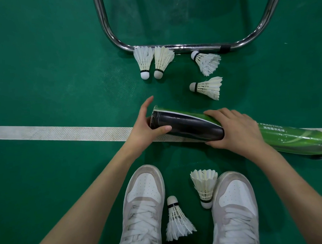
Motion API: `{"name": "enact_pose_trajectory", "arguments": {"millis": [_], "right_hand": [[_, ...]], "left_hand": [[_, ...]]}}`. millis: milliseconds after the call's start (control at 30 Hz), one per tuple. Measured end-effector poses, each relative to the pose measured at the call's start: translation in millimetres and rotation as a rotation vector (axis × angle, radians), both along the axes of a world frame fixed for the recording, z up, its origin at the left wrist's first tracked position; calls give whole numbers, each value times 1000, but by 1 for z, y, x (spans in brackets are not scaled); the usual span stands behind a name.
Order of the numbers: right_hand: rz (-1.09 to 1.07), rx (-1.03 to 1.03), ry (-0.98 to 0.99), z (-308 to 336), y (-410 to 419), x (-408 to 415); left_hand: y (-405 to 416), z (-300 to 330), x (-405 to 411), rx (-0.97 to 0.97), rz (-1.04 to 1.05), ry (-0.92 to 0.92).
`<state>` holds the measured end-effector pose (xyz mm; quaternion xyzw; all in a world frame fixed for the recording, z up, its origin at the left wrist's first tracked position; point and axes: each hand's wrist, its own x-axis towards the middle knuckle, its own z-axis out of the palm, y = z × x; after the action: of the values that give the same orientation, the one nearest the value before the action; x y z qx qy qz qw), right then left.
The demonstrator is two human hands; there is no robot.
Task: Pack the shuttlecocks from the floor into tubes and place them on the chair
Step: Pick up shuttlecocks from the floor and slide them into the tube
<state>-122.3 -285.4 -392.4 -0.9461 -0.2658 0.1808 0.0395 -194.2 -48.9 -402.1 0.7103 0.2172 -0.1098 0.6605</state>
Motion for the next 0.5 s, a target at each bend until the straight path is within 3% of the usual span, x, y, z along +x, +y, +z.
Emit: {"name": "enact_pose_trajectory", "arguments": {"millis": [333, 500], "right_hand": [[4, -13, 4, 0, 1, 0], [5, -12, 5, 0, 0, 2]], "left_hand": [[4, -2, 5, 36, -129, 3], [-2, -1, -1, 132, -35, -40]]}}
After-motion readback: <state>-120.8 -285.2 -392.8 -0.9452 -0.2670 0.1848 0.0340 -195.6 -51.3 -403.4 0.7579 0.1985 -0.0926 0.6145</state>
